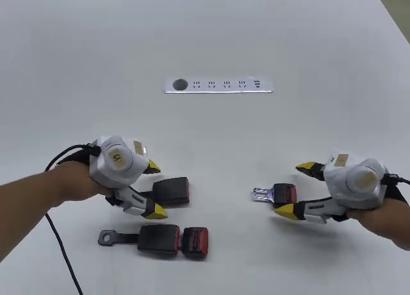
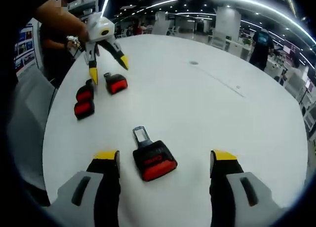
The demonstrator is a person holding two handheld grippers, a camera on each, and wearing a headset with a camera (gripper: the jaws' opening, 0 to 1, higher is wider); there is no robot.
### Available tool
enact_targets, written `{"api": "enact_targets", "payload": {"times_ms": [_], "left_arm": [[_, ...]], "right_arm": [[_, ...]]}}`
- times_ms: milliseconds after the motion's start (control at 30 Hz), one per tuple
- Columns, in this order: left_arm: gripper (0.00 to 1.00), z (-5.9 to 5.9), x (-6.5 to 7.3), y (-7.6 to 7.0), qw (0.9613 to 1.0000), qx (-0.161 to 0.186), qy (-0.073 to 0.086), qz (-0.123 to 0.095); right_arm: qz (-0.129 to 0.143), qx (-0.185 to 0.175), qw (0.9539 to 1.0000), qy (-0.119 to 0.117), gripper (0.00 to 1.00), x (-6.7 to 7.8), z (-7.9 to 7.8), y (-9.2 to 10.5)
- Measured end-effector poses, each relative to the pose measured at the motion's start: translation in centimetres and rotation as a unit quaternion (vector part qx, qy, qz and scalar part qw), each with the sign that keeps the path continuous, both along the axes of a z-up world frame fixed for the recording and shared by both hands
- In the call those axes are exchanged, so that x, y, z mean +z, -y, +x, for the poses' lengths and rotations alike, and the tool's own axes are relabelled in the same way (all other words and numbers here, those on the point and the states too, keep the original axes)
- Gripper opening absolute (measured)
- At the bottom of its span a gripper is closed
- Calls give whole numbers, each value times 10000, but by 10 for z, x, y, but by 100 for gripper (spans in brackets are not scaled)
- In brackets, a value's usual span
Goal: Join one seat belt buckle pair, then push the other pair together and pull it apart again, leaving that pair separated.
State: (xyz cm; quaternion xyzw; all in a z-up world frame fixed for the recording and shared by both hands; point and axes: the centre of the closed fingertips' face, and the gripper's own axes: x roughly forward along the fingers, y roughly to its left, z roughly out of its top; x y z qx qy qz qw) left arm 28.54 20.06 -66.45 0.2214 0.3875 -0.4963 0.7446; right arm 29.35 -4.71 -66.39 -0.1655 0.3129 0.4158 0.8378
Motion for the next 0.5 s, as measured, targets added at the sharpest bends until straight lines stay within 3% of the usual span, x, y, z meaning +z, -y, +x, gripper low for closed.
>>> {"api": "enact_targets", "payload": {"times_ms": [67, 133, 200, 333, 400, 500], "left_arm": [[71, 3, 4, -4, 9990, 412, 58, -182], [76, 5, 11, -9, 9975, 627, 253, -208], [81, 4, 13, -12, 9942, 950, 233, -439], [87, 7, 26, -27, 9851, 1561, 452, -558], [89, 4, 34, -32, 9815, 1746, 518, -586], [96, 1, 41, -38, 9742, 2028, 566, -809]], "right_arm": [[196, -305, 9993, -2, 77, 6, -5, -2], [203, -496, 9985, 131, 78, 8, -4, -1], [234, -662, 9974, 182, 84, 12, -6, -2], [560, -1219, 9906, 255, 91, 25, -7, -4], [515, -1289, 9896, 378, 91, 28, -10, -4], [581, -1430, 9871, 423, 94, 37, -16, -9]]}}
